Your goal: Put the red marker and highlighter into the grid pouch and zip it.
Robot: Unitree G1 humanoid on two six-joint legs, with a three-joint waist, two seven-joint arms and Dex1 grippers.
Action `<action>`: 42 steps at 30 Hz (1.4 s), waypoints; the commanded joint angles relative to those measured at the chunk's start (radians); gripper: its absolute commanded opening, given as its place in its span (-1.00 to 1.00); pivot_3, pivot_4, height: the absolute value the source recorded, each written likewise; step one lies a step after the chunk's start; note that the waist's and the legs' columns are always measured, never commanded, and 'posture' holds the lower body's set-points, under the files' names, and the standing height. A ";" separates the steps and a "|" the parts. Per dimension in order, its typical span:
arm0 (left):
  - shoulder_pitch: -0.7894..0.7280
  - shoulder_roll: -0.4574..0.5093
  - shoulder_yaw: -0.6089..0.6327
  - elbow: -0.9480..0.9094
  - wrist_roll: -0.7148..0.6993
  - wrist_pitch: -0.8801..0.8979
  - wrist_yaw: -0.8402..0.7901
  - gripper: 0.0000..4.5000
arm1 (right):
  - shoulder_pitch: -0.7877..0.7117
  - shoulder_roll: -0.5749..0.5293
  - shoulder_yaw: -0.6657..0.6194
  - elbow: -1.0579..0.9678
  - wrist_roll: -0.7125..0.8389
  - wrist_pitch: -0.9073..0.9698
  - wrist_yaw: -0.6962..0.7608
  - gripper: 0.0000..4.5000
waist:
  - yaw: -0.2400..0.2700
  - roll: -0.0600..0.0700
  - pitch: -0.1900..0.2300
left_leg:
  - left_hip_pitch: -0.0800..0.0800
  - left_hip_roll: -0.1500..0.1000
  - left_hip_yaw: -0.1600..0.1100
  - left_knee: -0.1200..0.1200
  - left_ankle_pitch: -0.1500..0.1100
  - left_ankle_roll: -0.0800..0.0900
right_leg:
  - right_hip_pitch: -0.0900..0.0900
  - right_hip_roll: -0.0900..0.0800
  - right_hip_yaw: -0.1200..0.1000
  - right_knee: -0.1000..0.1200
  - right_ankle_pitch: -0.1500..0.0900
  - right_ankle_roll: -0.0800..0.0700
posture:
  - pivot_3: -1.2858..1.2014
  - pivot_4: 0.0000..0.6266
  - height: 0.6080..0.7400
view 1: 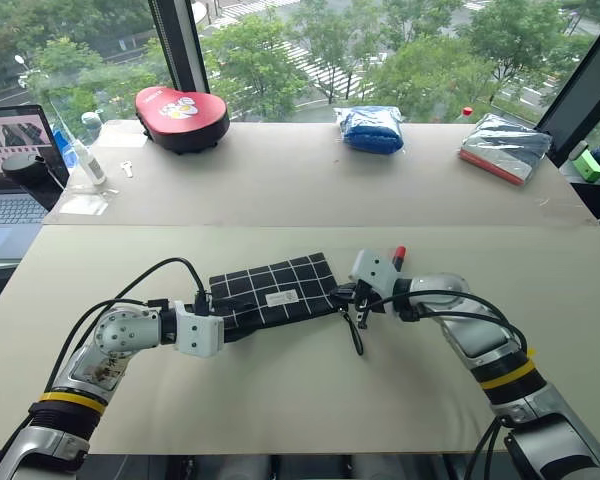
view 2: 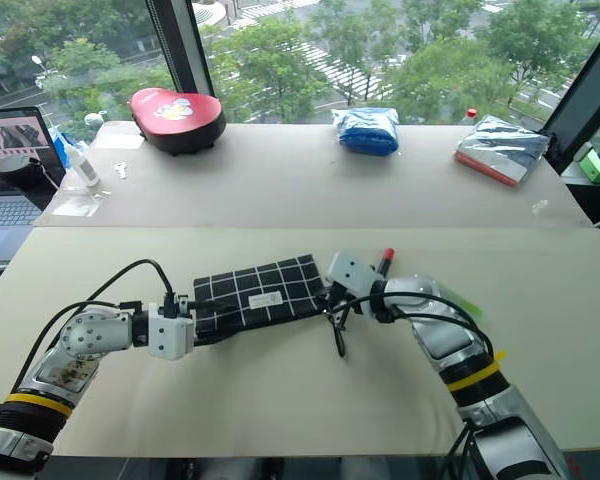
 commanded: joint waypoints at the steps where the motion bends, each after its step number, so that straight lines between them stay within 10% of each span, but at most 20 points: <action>1: -0.025 -0.006 0.000 0.006 -0.030 -0.019 -0.002 -0.97 | 0.028 -0.013 0.002 0.001 -0.020 0.028 0.005 -1.00 | 0.000 0.000 0.000 | 0.000 0.000 0.000 0.000 0.000 0.000 | 0.000 0.000 0.000 0.000 0.000 0.000 | 0.03 -0.52 1.00; 7: -0.013 -0.018 0.002 -0.007 -0.059 0.020 -0.005 -0.97 | 0.002 0.044 -0.063 0.045 0.007 0.072 -0.068 -1.00 | 0.000 0.000 0.000 | 0.000 0.000 0.000 0.000 0.000 0.000 | 0.000 0.000 0.000 0.000 0.000 0.000 | 0.03 -0.52 1.00; 18: 0.056 -0.070 0.069 -0.088 -0.187 0.246 0.046 -1.00 | -0.112 0.096 -0.447 -0.050 0.476 0.483 -0.016 0.55 | -0.005 0.001 0.000 | -0.007 0.002 0.000 0.000 0.000 0.000 | -0.008 0.000 0.000 0.001 0.000 -0.001 | 0.03 -0.52 1.00; 28: 0.049 -0.159 0.152 -0.206 -0.310 0.476 0.128 -1.00 | -0.018 -0.124 -0.394 -0.151 0.374 0.377 -0.024 0.55 | -0.005 0.000 0.000 | -0.012 0.000 -0.001 0.000 0.000 0.000 | -0.011 0.000 -0.001 0.001 0.001 -0.001 | 0.03 -0.52 1.00; 42: 0.038 -0.172 0.153 -0.221 -0.275 0.503 0.128 -1.00 | -0.141 0.100 -0.258 0.054 0.217 0.300 -0.202 0.55 | -0.008 0.000 0.000 | -0.013 0.000 0.000 0.000 0.003 -0.004 | -0.012 -0.001 0.000 0.000 0.001 -0.001 | 0.03 -0.52 1.00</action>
